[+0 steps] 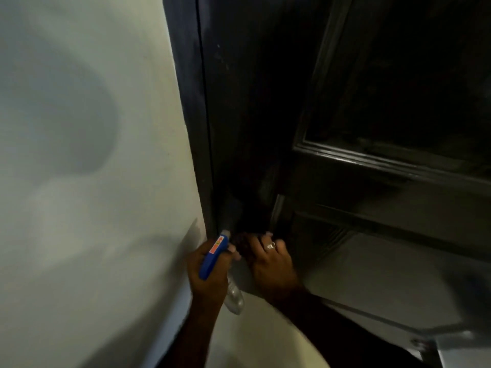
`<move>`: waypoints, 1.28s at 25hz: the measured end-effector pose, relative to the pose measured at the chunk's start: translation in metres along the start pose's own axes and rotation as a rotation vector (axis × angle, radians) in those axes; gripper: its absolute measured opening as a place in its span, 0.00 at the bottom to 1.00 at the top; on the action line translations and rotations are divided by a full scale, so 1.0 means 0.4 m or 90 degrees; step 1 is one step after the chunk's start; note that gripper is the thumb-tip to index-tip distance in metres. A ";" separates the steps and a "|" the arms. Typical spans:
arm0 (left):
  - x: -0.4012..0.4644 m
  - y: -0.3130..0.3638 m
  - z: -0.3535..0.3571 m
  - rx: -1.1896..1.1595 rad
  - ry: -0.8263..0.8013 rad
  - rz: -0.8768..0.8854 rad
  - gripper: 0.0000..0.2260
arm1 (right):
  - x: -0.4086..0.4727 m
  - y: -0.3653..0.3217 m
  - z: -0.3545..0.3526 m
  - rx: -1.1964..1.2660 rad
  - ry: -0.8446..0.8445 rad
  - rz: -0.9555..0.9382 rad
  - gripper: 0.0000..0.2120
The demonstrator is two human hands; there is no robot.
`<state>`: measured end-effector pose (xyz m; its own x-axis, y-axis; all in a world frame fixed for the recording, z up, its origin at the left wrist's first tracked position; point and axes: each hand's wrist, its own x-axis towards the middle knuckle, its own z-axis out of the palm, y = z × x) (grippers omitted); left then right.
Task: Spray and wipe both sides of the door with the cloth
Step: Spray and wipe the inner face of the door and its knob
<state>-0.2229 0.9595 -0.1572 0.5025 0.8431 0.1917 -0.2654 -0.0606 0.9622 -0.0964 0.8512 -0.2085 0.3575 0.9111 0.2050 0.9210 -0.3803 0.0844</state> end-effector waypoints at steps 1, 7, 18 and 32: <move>-0.006 0.000 -0.002 -0.003 -0.010 -0.028 0.16 | -0.030 0.009 0.014 0.033 0.011 0.019 0.21; -0.096 0.046 0.135 0.037 -0.115 -0.096 0.10 | -0.207 0.158 -0.173 0.876 0.219 0.558 0.19; -0.566 0.144 0.473 0.091 -0.343 -0.026 0.06 | -0.772 0.205 -0.378 1.565 0.553 0.746 0.24; -0.609 0.924 0.893 0.126 -0.512 -0.115 0.17 | -0.927 0.435 -1.103 1.542 0.692 0.876 0.17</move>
<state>-0.1494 0.5406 0.2207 0.9755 0.2166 0.0392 -0.0139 -0.1170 0.9930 -0.1371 0.3772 0.1602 0.8228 0.1476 -0.5488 -0.4133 0.8182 -0.3996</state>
